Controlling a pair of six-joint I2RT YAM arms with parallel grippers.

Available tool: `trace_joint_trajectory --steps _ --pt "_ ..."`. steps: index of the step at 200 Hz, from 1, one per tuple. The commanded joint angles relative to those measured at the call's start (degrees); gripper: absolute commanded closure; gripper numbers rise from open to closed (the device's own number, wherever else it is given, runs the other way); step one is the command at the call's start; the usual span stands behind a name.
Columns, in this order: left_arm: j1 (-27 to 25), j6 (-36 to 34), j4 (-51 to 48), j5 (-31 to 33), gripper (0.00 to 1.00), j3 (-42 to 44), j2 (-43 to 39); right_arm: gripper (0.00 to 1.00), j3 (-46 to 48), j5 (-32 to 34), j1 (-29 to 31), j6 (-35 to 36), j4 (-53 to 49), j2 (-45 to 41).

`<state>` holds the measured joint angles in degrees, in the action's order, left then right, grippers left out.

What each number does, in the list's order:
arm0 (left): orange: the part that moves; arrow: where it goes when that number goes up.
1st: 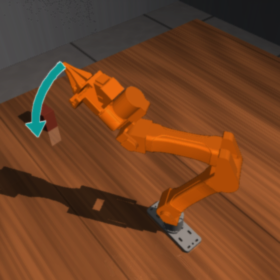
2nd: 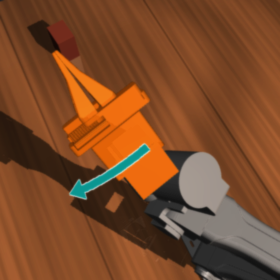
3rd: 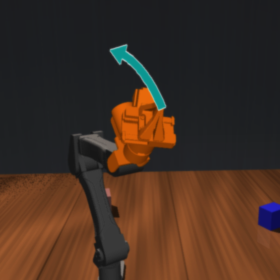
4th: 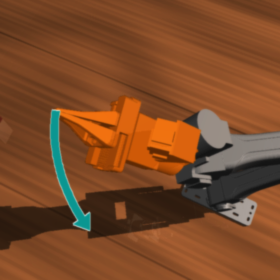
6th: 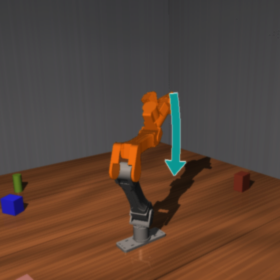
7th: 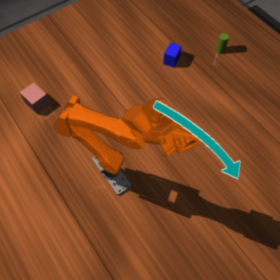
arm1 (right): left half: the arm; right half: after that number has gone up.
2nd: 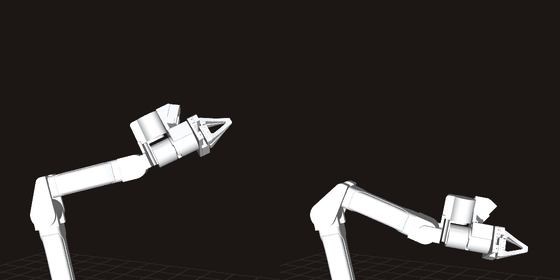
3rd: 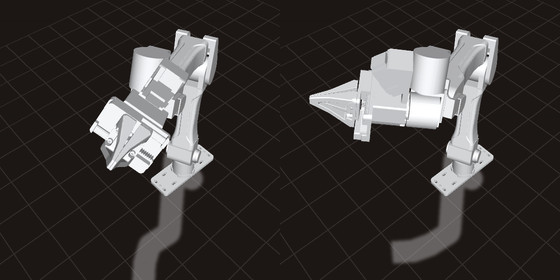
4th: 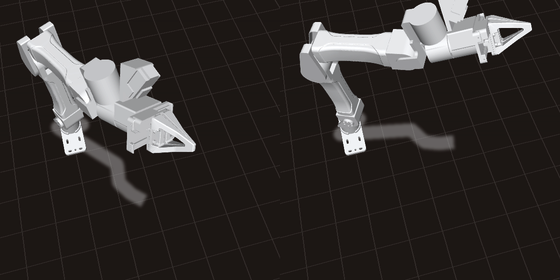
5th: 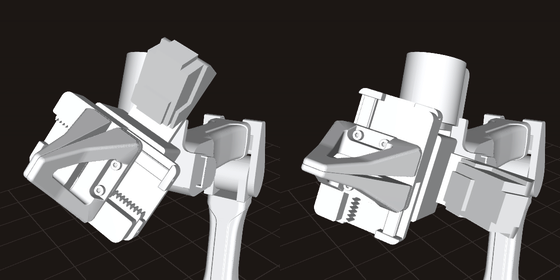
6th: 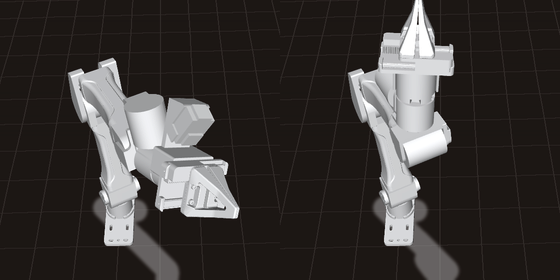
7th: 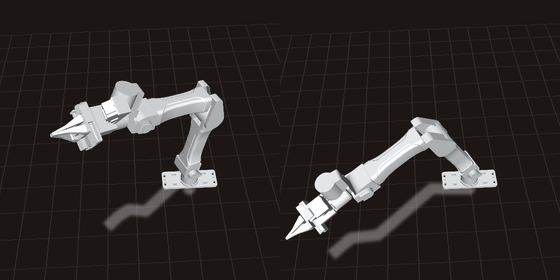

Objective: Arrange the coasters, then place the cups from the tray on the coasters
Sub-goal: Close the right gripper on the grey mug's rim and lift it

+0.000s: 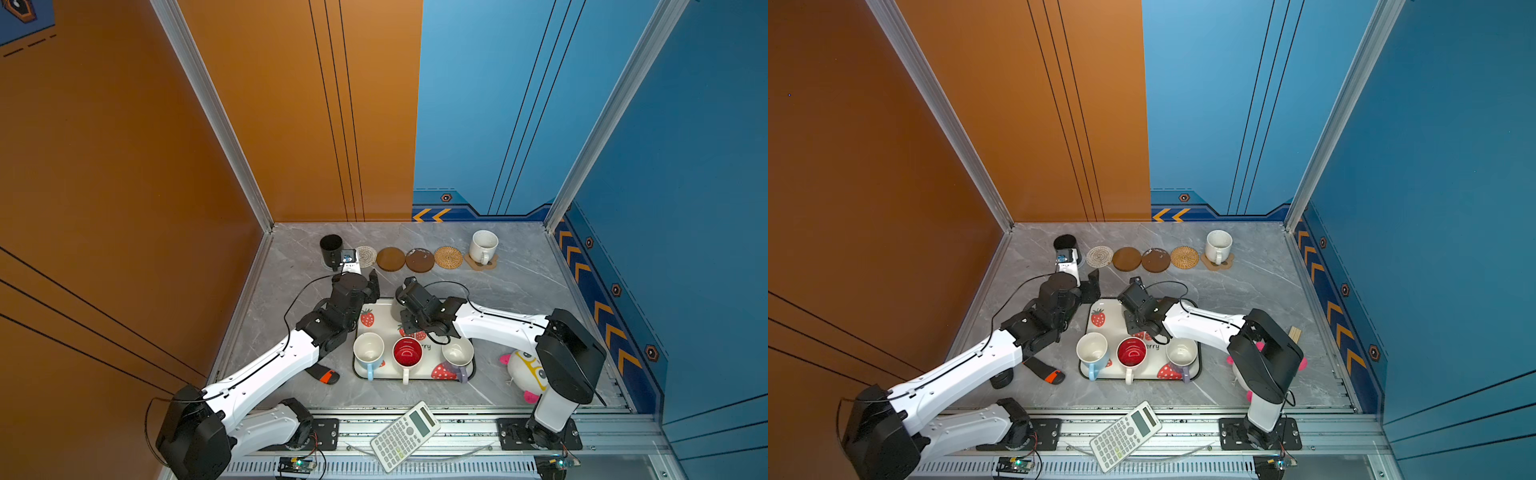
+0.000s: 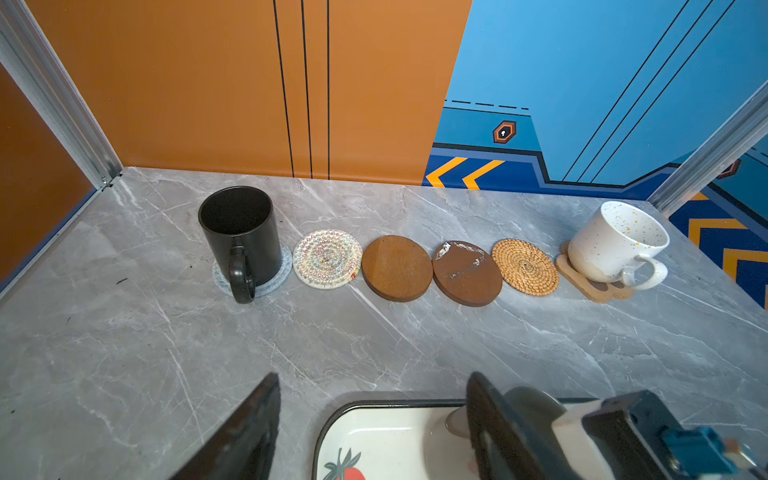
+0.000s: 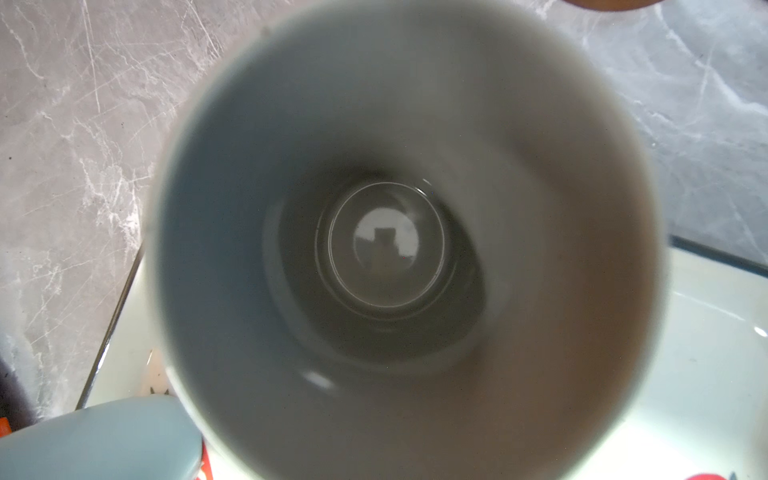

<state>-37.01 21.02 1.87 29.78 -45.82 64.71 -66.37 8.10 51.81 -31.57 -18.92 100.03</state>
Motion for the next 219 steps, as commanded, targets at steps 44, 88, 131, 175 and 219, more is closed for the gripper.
trace_joint_trajectory --steps 44,88,131,175,219 --pt "1.0 0.5 -0.6 0.0 0.29 1.3 -2.2 1.00 -3.5 5.5 0.7 2.0 -4.0 -0.8" --pt "1.1 0.7 -0.4 0.0 0.29 1.8 -2.6 1.00 -3.9 6.7 1.0 3.3 -4.8 -2.2" --pt "1.2 0.7 -0.4 -0.1 0.29 2.1 -3.0 1.00 -4.0 7.7 1.1 3.7 -5.0 -3.0" --pt "1.4 0.8 -0.2 -0.2 0.29 2.2 -3.0 1.00 -3.9 8.3 1.2 4.1 -5.0 -4.3" --pt "1.5 0.8 0.0 -0.4 0.28 2.2 -2.8 1.00 -4.0 8.8 1.1 4.8 -5.0 -5.4"
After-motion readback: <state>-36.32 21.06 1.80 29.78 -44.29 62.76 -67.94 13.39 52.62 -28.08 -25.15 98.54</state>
